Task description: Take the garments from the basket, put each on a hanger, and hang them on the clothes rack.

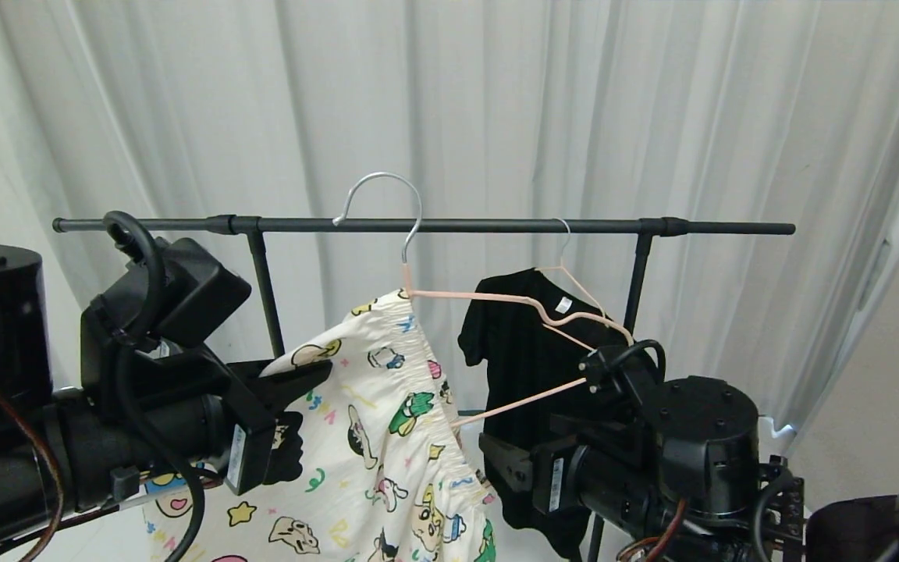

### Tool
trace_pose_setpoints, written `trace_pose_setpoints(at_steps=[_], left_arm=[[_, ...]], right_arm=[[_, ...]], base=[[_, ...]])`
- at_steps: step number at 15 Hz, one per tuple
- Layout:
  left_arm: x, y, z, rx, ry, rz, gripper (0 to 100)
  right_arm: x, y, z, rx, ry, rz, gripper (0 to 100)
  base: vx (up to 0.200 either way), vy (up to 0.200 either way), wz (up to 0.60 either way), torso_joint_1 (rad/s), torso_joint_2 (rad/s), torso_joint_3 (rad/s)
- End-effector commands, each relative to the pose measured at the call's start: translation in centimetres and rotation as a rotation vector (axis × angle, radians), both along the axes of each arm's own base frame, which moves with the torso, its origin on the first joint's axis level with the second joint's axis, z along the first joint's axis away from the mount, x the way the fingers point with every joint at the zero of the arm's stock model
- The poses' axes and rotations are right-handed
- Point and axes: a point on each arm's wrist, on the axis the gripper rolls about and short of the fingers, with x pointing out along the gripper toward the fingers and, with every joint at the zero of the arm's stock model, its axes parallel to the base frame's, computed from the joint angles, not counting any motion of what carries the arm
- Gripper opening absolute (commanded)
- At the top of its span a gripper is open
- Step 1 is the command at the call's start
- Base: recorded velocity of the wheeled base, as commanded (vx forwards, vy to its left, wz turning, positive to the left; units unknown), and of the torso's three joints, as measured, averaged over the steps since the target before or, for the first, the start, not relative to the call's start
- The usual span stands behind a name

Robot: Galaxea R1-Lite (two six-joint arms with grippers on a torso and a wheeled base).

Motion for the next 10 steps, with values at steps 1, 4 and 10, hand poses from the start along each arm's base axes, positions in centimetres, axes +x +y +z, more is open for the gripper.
trace_pose_setpoints(at_steps=[1, 4, 10], left_arm=[[0.2, -0.1, 0.0, -0.005, -0.008, 0.000, 0], [0.5, -0.3, 0.1, -0.013, -0.022, 0.000, 0], [0.7, -0.3, 0.4, -0.024, -0.055, 0.022, 0]], right_arm=[[-0.6, 0.8, -0.7, -0.020, 0.008, 0.036, 100], [-2.1, 1.7, -0.9, -0.030, 0.010, 0.089, 100], [-2.2, 1.9, -2.8, -0.099, 0.025, 0.026, 100]], base=[[0.000, 0.000, 0.00, 0.000, 0.00, 0.000], [0.000, 0.000, 0.00, 0.000, 0.00, 0.000], [0.000, 0.000, 0.00, 0.000, 0.00, 0.000]])
